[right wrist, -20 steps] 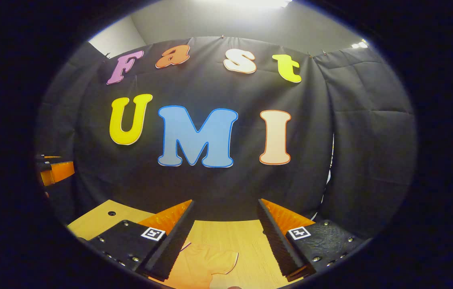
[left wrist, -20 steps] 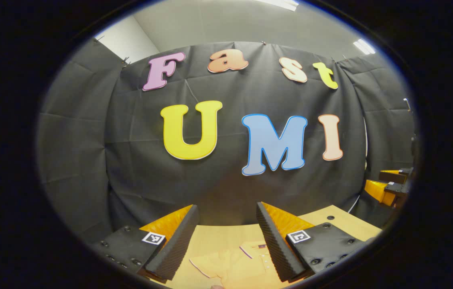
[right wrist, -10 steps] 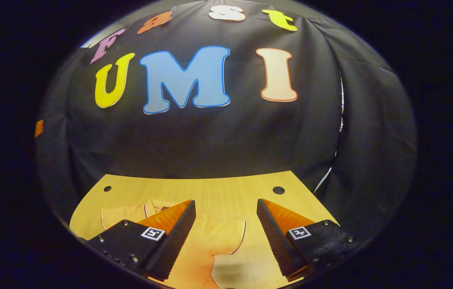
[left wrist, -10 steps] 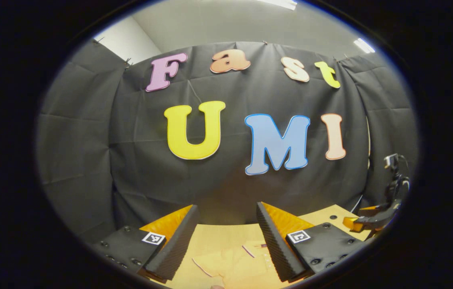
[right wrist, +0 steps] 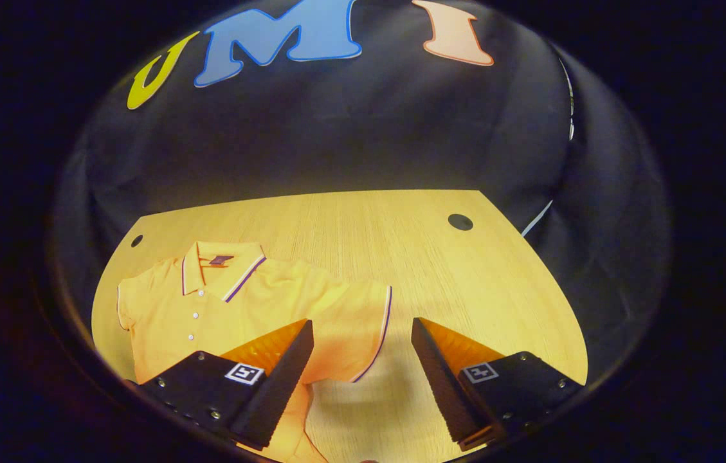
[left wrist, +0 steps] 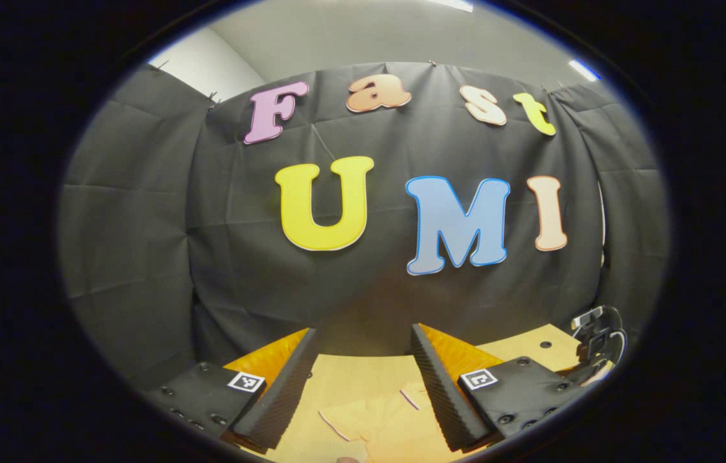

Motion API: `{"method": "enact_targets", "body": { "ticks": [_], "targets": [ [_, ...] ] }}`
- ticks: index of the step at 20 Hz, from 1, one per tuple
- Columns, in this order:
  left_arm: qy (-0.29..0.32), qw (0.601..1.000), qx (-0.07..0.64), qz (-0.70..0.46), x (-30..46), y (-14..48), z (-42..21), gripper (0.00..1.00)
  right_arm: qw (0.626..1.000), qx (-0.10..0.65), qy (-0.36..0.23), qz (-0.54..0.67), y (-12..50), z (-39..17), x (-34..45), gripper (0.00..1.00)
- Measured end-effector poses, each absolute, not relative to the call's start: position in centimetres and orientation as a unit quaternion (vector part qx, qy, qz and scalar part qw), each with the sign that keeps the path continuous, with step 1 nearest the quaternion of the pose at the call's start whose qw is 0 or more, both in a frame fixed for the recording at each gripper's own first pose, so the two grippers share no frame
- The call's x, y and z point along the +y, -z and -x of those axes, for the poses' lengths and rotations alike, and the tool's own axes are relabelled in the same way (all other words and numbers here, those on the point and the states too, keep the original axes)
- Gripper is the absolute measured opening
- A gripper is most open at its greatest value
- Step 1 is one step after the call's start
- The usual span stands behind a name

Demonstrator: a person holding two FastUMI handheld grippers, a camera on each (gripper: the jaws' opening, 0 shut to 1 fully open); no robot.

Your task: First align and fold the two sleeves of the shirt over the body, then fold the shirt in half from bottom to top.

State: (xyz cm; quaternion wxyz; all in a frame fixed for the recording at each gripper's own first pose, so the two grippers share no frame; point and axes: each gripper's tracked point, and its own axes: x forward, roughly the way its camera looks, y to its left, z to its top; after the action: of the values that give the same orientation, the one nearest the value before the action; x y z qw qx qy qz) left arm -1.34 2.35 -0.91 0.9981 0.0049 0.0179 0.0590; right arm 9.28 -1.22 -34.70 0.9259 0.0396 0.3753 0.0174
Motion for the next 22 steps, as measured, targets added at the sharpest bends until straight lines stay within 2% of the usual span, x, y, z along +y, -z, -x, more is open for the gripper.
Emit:
{"method": "enact_targets", "body": {
  "ticks": [6,7,8,9,10,12,13,14,15,22],
  "targets": [
    [-0.07,0.997,0.028,-0.001,3.5,1.4,1.6,0.94,0.9,0.429,0.005,-0.071,39.4,-9.3,-1.7,0.96],
    [-0.071,0.997,0.029,0.0,3.7,1.6,1.5,0.94,0.898,0.434,0.008,-0.071,39.8,-9.6,-1.7,0.85],
    [-0.073,0.997,0.03,0.001,4.0,1.6,1.4,0.94,0.896,0.438,0.008,-0.073,40.2,-9.7,-1.7,0.8],
    [-0.074,0.997,0.032,0.003,4.2,1.7,1.4,0.94,0.894,0.442,0.01,-0.077,40.6,-9.8,-1.6,0.67],
    [-0.075,0.997,0.034,0.005,4.2,1.9,1.3,0.94,0.89,0.448,0.006,-0.085,40.9,-9.8,-1.2,0.6],
    [-0.077,0.996,0.037,0.005,4.5,2.2,1.2,0.94,0.885,0.459,0.015,-0.082,41.6,-9.7,-1.6,0.5],
    [-0.078,0.996,0.038,0.003,4.6,2.3,1.1,0.95,0.884,0.46,0.018,-0.083,41.5,-9.8,-1.6,0.27],
    [-0.079,0.996,0.039,0.002,4.7,2.3,1.2,0.95,0.884,0.459,0.024,-0.085,41.5,-9.8,-1.5,0.17],
    [-0.079,0.996,0.039,0.002,4.7,2.3,1.3,0.95,0.88,0.466,0.024,-0.089,41.6,-9.8,-1.4,0.01],
    [-0.078,0.996,0.037,0.003,4.5,2.2,1.2,0.95,0.882,0.463,-0.001,-0.087,40.1,-10.0,-0.9,0.0]
  ]
}}
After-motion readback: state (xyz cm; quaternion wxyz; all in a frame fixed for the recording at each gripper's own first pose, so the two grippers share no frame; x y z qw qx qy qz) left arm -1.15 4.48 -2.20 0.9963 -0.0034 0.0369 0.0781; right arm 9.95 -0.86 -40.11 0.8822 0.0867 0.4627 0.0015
